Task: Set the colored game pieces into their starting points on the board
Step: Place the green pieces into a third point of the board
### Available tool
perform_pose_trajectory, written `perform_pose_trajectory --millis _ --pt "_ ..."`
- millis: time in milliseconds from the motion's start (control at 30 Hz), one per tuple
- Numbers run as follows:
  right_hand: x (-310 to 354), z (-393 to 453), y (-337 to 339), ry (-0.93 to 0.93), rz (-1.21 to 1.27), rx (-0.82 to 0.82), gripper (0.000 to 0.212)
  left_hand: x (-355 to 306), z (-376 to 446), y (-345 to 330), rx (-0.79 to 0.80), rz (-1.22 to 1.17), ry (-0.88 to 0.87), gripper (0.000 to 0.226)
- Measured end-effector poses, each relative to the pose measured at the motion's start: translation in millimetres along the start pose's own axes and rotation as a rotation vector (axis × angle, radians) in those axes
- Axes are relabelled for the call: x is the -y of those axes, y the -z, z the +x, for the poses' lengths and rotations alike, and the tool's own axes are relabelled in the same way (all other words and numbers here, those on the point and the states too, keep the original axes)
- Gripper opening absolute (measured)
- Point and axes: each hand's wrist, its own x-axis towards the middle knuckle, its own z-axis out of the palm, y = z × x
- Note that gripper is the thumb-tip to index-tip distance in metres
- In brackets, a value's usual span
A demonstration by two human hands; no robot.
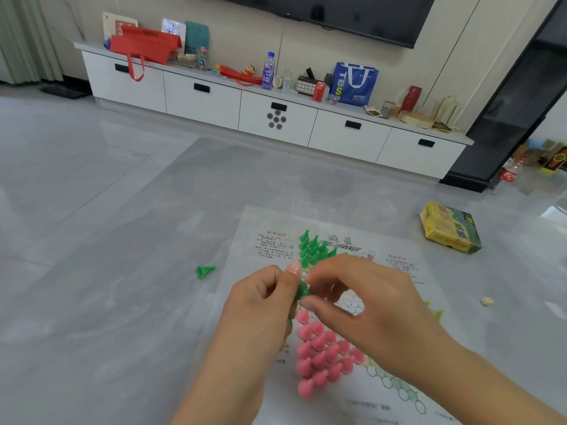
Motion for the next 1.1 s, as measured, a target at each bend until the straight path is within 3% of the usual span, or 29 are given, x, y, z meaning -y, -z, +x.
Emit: perform_pose_trajectory --millis 233,367,433,533,800,1100 --pt "-5.3 0.9 3.3 -0.038 -0.011 0.033 0.007 5.1 5.0 -1.8 -0.062 0.099 -0.026 0.046" --pt "-40.2 8.8 12.8 -0.479 0.224 -0.076 0.014 5.7 4.4 -0.7 -0.117 0.109 -0.034 0.031" --pt "-72.4 8.6 10.2 -0.665 0.173 -0.119 0.018 5.2 4.3 0.3 -0.125 0.105 -0.027 0.029" --pt "-104.5 6.6 -1.7 -0.820 0.064 -0.059 0.012 4.3 5.0 -0.4 -0.130 0.099 -0.009 0.028" --pt "-117.4 10.3 -32.6 -0.831 -0.127 0.107 0.008 1.7 6.9 -1.4 -0.150 0.082 0.013 0.028" --pt "-118.1 10.4 -36.9 -0.793 -0.218 0.138 0.010 -0.7 7.1 0.2 -0.162 0.087 0.005 0.026"
